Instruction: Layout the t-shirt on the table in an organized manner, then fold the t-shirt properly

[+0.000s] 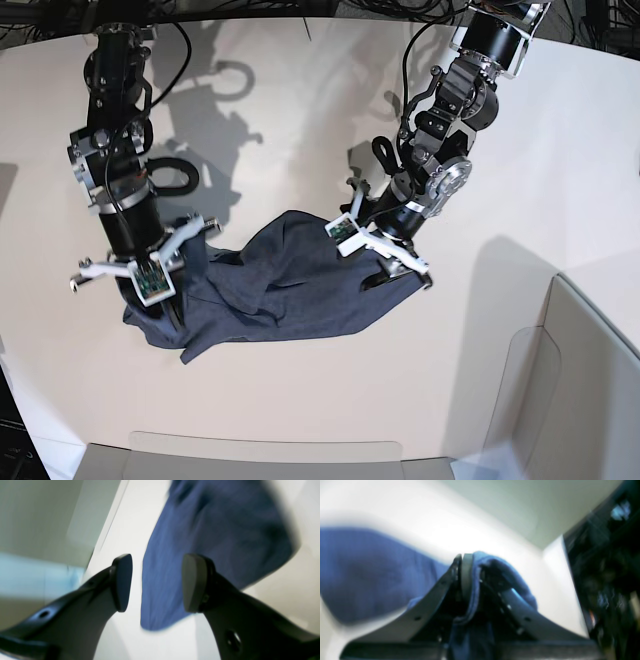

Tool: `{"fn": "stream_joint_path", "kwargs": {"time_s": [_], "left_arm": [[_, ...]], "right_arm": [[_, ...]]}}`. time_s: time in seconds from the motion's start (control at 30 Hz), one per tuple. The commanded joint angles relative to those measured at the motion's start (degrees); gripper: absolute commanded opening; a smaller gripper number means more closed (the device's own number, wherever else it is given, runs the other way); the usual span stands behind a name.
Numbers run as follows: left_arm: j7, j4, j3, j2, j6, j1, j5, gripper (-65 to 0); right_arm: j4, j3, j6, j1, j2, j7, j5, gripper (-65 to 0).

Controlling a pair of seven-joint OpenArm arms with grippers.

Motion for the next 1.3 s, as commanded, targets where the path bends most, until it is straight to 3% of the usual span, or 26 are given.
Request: {"fn": "stream_joint_path", "kwargs": {"time_s": [0.0,0.17,0.37,0.47,0.63,0.83,1.17,1.27], "left_arm": [[-1.5,2.3,-1.1,0.5,0.5,-0.3,-0.3,-35.2],[-1.5,5.5,-8.1,3.2,0.6,2.2,-4.0,-35.2],[-1.5,10.0,-20.2,5.5,0.4,3.3,-22.8,-35.2],[-1.0,11.6,-22.9,6.1,0.4,3.3,-30.9,-35.2],[-0.9,12.1,-21.9,6.1,0.4,3.3,-36.9,-35.1],[-1.0,12.2,-15.2,6.1,0.3,2.6,-40.2,-35.1],[-0.8,13.2,-13.7,6.2,0.6,-6.6,-54.2,-35.0],[2.2,13.2,-13.7,7.5,0.6,-7.1,-56.3,-35.0]], "right_arm": [[1.1,-0.8,-0.8,3.6,-0.7,1.9,-0.1,-65.0],[1.0,-6.6,-0.8,14.8,-4.5,2.3,-0.1,-65.0],[1.0,-12.1,-0.7,24.6,-5.7,2.3,-0.1,-65.0],[1.0,-12.3,-0.6,28.9,-5.7,2.3,-0.1,-65.0],[0.9,-12.1,-0.6,35.9,-5.0,2.3,-0.1,-65.0],[0.9,-8.5,-0.7,38.7,-1.2,2.1,-0.1,-65.0],[1.0,-3.0,-0.7,30.6,3.0,1.7,0.1,-65.0],[1.0,-3.0,-0.7,30.1,3.2,1.7,-0.1,-65.0]]}}
